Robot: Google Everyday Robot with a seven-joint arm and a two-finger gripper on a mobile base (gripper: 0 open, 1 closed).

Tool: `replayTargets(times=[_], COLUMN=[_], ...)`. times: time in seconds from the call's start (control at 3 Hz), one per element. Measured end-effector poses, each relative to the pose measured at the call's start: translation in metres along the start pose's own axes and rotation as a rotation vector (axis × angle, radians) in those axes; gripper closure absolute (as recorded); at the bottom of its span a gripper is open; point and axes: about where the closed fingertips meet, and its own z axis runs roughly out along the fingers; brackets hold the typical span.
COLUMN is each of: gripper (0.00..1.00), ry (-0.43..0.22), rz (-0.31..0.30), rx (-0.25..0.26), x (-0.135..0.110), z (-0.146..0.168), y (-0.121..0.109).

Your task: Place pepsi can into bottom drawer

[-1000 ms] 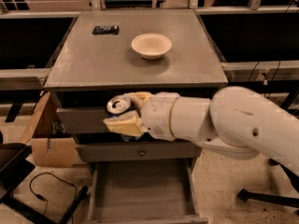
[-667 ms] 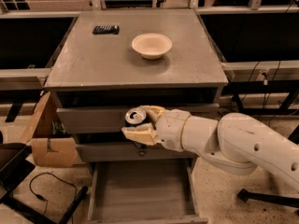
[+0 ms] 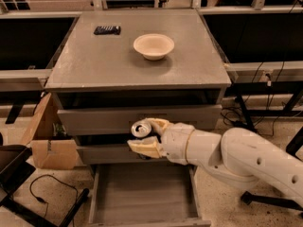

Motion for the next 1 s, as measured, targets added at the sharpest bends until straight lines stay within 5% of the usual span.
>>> replayTargets(times=[1.0], gripper=[1.00], ry=[0.016], rz=[-0.089], rx=[-0.063], x=[0.144], z=[0.001], y=[0.021])
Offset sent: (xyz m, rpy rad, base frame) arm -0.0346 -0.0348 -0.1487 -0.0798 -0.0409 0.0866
